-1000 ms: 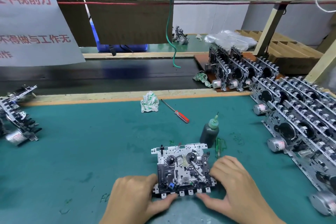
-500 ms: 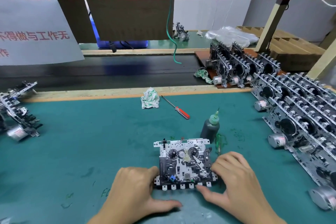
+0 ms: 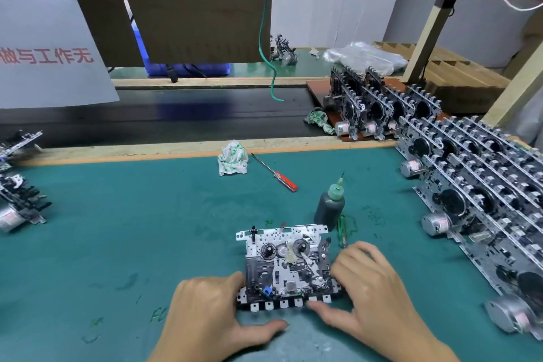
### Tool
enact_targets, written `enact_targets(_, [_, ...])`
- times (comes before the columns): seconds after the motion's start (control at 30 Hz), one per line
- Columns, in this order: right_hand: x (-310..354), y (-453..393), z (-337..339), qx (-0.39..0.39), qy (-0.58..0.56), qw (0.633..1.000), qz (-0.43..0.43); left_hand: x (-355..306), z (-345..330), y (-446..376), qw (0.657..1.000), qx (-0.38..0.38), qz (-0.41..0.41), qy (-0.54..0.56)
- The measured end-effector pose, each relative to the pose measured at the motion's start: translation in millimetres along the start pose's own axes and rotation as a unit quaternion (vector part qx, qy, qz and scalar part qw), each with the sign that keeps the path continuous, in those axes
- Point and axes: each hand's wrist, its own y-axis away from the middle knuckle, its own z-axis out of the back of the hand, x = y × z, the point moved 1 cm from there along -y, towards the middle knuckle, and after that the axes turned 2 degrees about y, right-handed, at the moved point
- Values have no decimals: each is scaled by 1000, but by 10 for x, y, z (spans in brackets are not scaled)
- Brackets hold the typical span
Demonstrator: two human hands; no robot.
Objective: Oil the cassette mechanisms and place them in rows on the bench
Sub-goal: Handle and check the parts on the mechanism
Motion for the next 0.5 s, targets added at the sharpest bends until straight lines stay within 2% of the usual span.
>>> enact_targets(0.27, [-22,-33,9,14,-54,998,9,-102,-78,-3,996,-49,63,-27])
enact_targets(0.33, [-7,-13,-5,12,-42,999,10,-53,-42,-29,998,-36,46,-20])
enact_targets(0.5, [-11,-1,-20,-10,-7,1000,-14,67,32,-17,998,11,-64,5])
